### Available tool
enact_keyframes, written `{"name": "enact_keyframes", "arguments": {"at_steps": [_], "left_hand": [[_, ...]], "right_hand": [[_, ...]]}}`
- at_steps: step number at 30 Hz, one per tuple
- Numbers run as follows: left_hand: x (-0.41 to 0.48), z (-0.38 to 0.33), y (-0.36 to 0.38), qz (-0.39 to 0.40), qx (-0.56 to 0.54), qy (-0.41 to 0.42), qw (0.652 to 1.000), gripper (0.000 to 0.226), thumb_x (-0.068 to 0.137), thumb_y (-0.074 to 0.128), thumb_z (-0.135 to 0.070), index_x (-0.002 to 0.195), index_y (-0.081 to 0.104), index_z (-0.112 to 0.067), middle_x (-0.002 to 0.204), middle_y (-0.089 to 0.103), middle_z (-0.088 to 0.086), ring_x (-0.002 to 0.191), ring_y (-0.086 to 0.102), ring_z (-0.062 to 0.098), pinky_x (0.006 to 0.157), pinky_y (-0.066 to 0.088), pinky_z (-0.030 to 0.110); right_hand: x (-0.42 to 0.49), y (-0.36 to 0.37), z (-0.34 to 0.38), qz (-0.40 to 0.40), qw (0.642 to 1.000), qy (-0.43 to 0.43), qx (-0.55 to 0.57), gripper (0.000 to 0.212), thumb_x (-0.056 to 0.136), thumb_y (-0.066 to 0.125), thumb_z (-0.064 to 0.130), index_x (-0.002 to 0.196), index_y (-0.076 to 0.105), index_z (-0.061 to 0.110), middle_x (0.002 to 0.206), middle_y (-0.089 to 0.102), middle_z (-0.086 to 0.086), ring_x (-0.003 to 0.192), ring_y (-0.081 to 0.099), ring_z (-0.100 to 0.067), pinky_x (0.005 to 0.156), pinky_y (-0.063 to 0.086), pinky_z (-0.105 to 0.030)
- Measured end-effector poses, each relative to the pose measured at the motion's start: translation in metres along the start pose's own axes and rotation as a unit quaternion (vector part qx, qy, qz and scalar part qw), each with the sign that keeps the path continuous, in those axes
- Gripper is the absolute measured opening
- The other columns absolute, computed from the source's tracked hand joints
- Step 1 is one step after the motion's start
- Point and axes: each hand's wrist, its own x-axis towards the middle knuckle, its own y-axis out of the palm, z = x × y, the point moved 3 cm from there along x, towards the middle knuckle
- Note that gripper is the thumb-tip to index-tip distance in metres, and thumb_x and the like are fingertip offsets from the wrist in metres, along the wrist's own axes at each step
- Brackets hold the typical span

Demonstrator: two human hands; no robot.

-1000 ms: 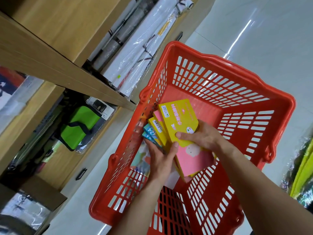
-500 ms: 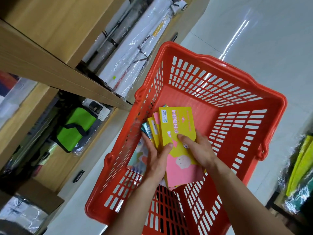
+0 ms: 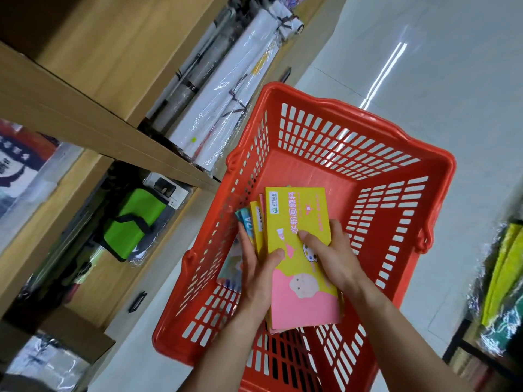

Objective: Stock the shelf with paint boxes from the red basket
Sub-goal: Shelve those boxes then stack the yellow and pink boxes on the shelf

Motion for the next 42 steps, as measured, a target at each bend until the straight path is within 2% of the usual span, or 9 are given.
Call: {"name": "enact_keyframes", "arguments": {"at_steps": [8, 10, 15, 22, 26, 34, 37, 40, 42], "left_hand": [[-0.019, -0.028, -0.007, 0.057, 0.074, 0.039, 0.995, 0.117, 0.069, 0.076, -0.042, 0.159, 0.001, -0.048, 0.167, 0.027, -0.009, 0.137, 0.049, -0.002, 0.102, 0.049, 0.021], [-0.032, -0.039, -0.009, 0.073, 0.078, 0.038, 0.994, 0.122, 0.067, 0.076, -0.042, 0.16, -0.003, -0.043, 0.167, 0.027, -0.007, 0.143, 0.045, 0.007, 0.11, 0.045, 0.031], [-0.081, -0.088, -0.01, 0.127, 0.102, 0.086, 0.983, 0.106, 0.078, 0.071, -0.034, 0.162, 0.007, -0.038, 0.149, 0.049, -0.029, 0.13, 0.053, -0.009, 0.093, 0.05, 0.011], [-0.189, -0.19, -0.022, 0.138, 0.094, 0.17, 0.971, 0.107, 0.073, 0.076, -0.037, 0.159, 0.013, -0.05, 0.159, 0.044, 0.006, 0.138, 0.054, 0.029, 0.106, 0.049, 0.058], [-0.261, -0.246, -0.049, 0.137, 0.094, 0.249, 0.954, 0.104, 0.08, 0.075, -0.034, 0.159, 0.009, -0.048, 0.161, 0.042, 0.004, 0.143, 0.049, 0.027, 0.113, 0.041, 0.06], [-0.403, -0.338, -0.152, 0.012, 0.119, 0.397, 0.91, 0.1, 0.073, 0.078, -0.049, 0.155, 0.02, -0.057, 0.149, 0.059, -0.007, 0.128, 0.063, 0.019, 0.104, 0.052, 0.046], [-0.447, -0.351, -0.199, -0.069, 0.114, 0.438, 0.889, 0.097, 0.067, 0.079, -0.063, 0.149, 0.027, -0.064, 0.15, 0.054, -0.01, 0.135, 0.056, 0.018, 0.111, 0.045, 0.053], [-0.481, -0.348, -0.25, -0.19, 0.114, 0.471, 0.854, 0.097, 0.064, 0.071, -0.066, 0.152, 0.031, -0.056, 0.135, 0.045, -0.014, 0.124, 0.049, -0.014, 0.098, 0.044, 0.014], [-0.5, -0.342, -0.283, -0.248, 0.104, 0.483, 0.833, 0.084, 0.067, 0.066, -0.063, 0.145, 0.037, -0.062, 0.125, 0.046, -0.012, 0.114, 0.048, -0.023, 0.082, 0.039, -0.003]], "right_hand": [[-0.049, 0.0, -0.003, 0.021, 0.984, -0.019, 0.175, 0.052, 0.076, 0.07, 0.051, 0.124, 0.069, 0.032, 0.118, 0.081, 0.002, 0.11, 0.076, -0.025, 0.109, 0.05, -0.057], [-0.065, -0.002, 0.0, 0.035, 0.977, -0.025, 0.21, 0.052, 0.081, 0.069, 0.044, 0.13, 0.067, 0.027, 0.123, 0.079, -0.003, 0.114, 0.075, -0.029, 0.11, 0.048, -0.059], [-0.119, -0.011, 0.026, 0.069, 0.973, -0.066, 0.212, 0.051, 0.085, 0.068, 0.052, 0.132, 0.065, 0.034, 0.128, 0.077, 0.003, 0.117, 0.074, -0.021, 0.108, 0.051, -0.051], [-0.222, -0.015, 0.091, 0.105, 0.953, -0.13, 0.251, 0.051, 0.092, 0.06, 0.04, 0.139, 0.063, 0.019, 0.13, 0.076, -0.006, 0.119, 0.073, -0.029, 0.108, 0.052, -0.052], [-0.29, -0.004, 0.137, 0.163, 0.926, -0.171, 0.296, 0.061, 0.077, 0.062, 0.033, 0.133, 0.065, 0.011, 0.124, 0.078, -0.016, 0.102, 0.078, -0.03, 0.081, 0.063, -0.038], [-0.432, 0.061, 0.23, 0.18, 0.894, -0.352, 0.211, 0.047, 0.073, 0.067, 0.034, 0.116, 0.075, 0.017, 0.11, 0.082, -0.006, 0.097, 0.078, -0.022, 0.086, 0.06, -0.041], [-0.478, 0.098, 0.251, 0.211, 0.87, -0.405, 0.185, 0.032, 0.081, 0.066, 0.033, 0.108, 0.08, 0.025, 0.105, 0.083, 0.0, 0.092, 0.08, -0.015, 0.077, 0.059, -0.03], [-0.52, 0.142, 0.265, 0.245, 0.848, -0.448, 0.139, 0.029, 0.086, 0.068, 0.038, 0.111, 0.078, 0.03, 0.112, 0.083, 0.001, 0.098, 0.079, -0.015, 0.074, 0.059, -0.021], [-0.539, 0.174, 0.274, 0.259, 0.835, -0.474, 0.103, 0.027, 0.091, 0.067, 0.037, 0.114, 0.077, 0.029, 0.114, 0.082, 0.001, 0.104, 0.078, -0.019, 0.081, 0.062, -0.031]]}}
